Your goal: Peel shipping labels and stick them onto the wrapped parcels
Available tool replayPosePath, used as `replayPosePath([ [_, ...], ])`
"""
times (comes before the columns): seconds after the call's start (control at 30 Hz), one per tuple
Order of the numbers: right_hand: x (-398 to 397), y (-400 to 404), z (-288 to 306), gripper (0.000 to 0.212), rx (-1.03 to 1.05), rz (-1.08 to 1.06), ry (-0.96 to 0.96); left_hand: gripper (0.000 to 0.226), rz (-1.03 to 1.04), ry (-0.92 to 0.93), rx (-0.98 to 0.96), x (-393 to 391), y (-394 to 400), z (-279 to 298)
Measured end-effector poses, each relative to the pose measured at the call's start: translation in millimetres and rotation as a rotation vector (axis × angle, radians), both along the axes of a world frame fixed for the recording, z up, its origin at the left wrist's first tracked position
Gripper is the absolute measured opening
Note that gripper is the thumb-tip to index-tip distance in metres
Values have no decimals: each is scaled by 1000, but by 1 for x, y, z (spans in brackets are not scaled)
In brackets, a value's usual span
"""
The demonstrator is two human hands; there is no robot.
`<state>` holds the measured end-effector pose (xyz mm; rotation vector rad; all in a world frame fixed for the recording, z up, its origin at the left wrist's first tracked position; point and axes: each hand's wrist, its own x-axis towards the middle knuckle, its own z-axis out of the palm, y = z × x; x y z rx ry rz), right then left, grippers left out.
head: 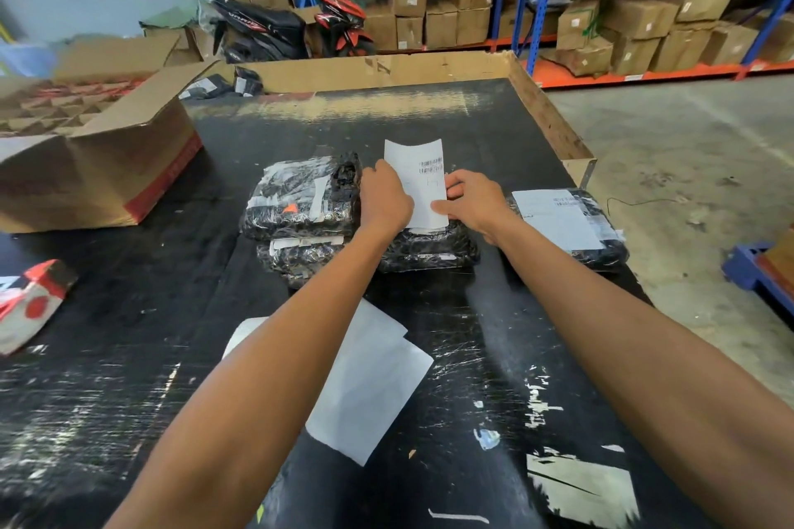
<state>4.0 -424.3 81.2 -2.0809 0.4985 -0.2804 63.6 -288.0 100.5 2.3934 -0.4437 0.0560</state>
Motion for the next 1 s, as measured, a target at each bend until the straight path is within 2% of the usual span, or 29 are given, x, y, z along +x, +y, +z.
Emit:
replayPosePath([
  [0.27, -1, 14, 0, 37, -329, -43, 37, 64, -7, 79, -36, -10, 0, -11],
  [0.4, -2, 27, -2, 37, -489, -105, 54, 70, -47, 20, -59, -10, 5, -19],
  [0.47, -5, 28, -2, 46, -569, -154, 68, 72, -68, -9, -37, -9, 7, -24],
  [0.57, -8, 19, -4, 72, -473, -187, 68, 77, -96, -18, 33, -10, 8, -28],
  [0.6, -9, 16, -6, 72, -444, -175, 43, 80, -100, -7, 54, -12, 8, -28],
  [0.67, -10, 11, -11, 50, -446, -117, -56, 83, -95, 6, 87, -13, 8, -28],
  [0.77, -10, 5, -15, 8, -472, 43, -161, 69, -140, -96, 165, -6, 9, -28],
  [0.8, -10, 3, -16, 5, -471, 90, -164, 60, -174, -131, 190, -2, 9, -28],
  [0.9, -3, -4, -17, 20, -500, 153, -134, 30, -238, -124, 256, 9, 6, -25],
  [1.0, 7, -13, -18, 25, -515, 182, -95, 28, -275, -85, 328, 18, 1, -20],
])
